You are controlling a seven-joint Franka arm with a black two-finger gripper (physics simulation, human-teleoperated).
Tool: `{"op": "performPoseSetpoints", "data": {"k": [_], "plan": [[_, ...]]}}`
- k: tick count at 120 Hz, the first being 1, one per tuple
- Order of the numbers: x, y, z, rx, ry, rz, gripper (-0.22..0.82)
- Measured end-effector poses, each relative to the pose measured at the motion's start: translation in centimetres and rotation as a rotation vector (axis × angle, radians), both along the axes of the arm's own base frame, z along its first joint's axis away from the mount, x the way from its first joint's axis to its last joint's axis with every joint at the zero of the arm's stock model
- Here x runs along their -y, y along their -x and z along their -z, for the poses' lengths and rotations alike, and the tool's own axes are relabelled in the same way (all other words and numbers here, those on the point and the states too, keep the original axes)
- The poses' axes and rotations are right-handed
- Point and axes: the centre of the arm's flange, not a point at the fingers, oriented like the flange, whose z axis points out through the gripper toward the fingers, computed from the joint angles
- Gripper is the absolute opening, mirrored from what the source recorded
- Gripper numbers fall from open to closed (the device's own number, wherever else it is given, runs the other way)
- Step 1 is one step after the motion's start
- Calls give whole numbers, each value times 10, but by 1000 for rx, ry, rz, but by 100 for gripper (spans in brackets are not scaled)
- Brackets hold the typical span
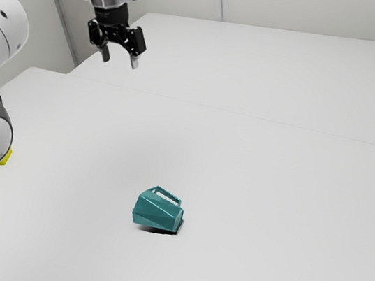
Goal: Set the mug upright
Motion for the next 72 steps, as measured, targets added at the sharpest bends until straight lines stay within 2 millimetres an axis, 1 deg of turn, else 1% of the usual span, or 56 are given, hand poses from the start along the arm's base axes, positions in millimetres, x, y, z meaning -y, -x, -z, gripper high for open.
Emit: {"op": "performPoseSetpoints", "data": {"k": [6, 29, 40, 48, 54, 57, 63, 72], "plan": [[3, 0, -3, 14, 3, 7, 60], [14, -4, -2, 31, 16, 31, 60], [14, -4, 0, 30, 19, 35, 60], [9, -4, 2, 26, 35, 28, 60], [-5, -3, 6, 15, 76, 0, 60], [-10, -1, 9, 6, 97, -11, 60], [-10, 5, 15, -15, 125, -14, 60], [-16, 34, 32, -69, 187, -37, 60]]}}
